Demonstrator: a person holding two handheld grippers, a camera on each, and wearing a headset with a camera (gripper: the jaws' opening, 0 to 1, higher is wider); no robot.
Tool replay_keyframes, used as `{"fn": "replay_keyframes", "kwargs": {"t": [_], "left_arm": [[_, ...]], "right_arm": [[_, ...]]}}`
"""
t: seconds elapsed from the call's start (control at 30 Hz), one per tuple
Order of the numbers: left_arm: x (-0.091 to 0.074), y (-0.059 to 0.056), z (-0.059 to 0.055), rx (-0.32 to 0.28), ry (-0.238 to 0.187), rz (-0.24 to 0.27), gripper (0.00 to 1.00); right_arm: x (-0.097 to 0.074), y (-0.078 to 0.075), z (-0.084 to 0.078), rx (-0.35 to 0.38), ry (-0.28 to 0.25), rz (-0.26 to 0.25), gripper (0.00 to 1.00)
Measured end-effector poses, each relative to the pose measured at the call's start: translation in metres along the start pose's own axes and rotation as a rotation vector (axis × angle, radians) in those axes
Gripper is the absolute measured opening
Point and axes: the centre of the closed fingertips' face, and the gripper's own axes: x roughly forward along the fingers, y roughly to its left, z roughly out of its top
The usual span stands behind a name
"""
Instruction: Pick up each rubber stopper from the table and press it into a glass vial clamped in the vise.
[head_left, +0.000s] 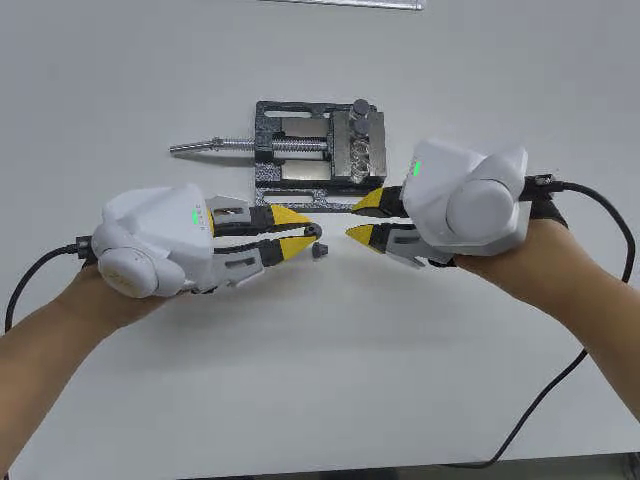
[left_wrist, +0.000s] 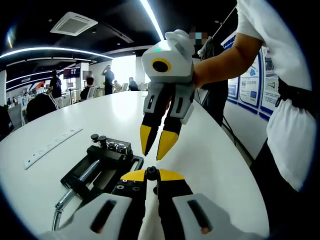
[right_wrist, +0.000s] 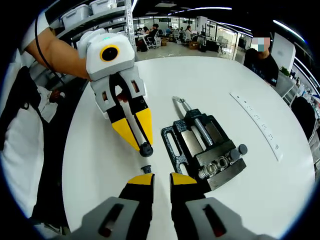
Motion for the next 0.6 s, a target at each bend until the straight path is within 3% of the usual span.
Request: {"fn": "replay_keyframes", "kwargs": {"t": [0.3,0.6], "left_arm": [[0.001,-0.001,0.013,-0.035,-0.062,-0.008,0.03],[0.004,-0.004,0.015,-0.04,-0.07,-0.02,0.03]], "right_arm": [[0.002,0.004,0.004,-0.003,-0.009,0.011,0.12],[0.001,0.002,0.012,0.012,-0.036,0.015,0.12]]}}
